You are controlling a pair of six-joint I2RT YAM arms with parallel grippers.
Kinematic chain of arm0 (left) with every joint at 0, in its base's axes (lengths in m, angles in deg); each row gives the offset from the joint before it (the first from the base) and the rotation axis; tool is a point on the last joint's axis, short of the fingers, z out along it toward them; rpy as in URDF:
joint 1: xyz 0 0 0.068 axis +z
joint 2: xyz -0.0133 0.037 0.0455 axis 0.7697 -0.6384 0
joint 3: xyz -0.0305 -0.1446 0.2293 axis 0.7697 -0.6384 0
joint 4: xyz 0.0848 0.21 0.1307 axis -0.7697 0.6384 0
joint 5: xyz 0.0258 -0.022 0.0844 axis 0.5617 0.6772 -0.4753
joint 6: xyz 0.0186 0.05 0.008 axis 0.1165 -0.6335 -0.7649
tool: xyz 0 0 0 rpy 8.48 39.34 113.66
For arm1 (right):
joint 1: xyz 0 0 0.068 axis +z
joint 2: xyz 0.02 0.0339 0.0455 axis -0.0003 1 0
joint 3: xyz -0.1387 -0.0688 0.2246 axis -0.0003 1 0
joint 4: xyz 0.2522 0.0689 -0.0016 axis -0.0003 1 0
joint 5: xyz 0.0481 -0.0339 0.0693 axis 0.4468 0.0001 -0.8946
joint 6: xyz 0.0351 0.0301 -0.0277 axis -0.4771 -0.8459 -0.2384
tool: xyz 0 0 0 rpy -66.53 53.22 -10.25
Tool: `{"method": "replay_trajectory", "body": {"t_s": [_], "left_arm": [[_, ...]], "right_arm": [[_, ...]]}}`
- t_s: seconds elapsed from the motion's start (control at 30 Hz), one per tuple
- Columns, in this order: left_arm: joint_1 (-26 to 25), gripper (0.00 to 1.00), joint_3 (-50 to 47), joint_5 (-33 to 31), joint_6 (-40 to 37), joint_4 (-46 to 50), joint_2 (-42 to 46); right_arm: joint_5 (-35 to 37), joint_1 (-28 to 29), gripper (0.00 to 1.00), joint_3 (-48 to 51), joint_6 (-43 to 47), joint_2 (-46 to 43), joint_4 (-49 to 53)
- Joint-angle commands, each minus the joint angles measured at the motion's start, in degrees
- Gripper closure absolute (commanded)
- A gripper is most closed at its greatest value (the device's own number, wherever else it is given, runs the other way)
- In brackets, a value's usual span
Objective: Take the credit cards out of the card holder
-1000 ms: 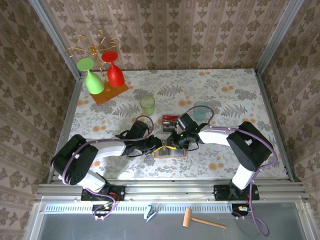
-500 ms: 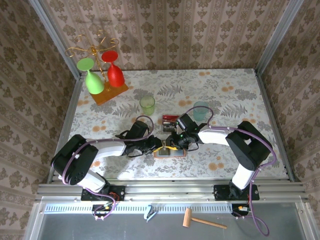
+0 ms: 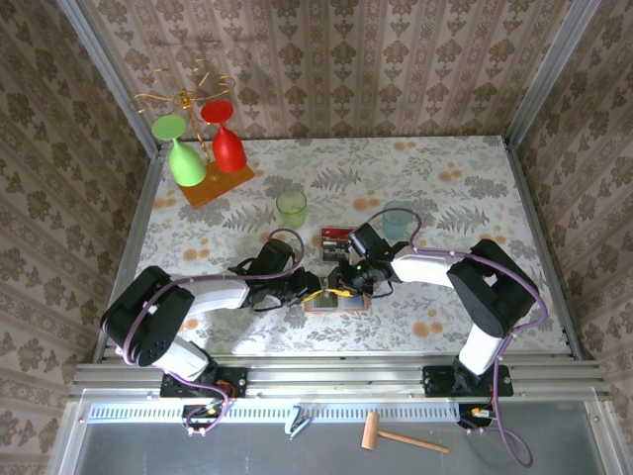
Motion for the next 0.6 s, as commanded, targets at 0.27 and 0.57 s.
{"method": "replay_trajectory", "body": {"t_s": [0.27,0.57], "left_arm": [[0.53,0.77,-0.64,-0.51,-1.05,1.40,-0.57],[0.52,0.81,-0.68,-0.60,-0.96,1.63,-0.32]], "right_arm": [[1.97,0.34,0.74,-1.46,1.68,-3.26,3.02],[2.80,0.10,0.75,0.20,1.50,-4.45,2.53]]}}
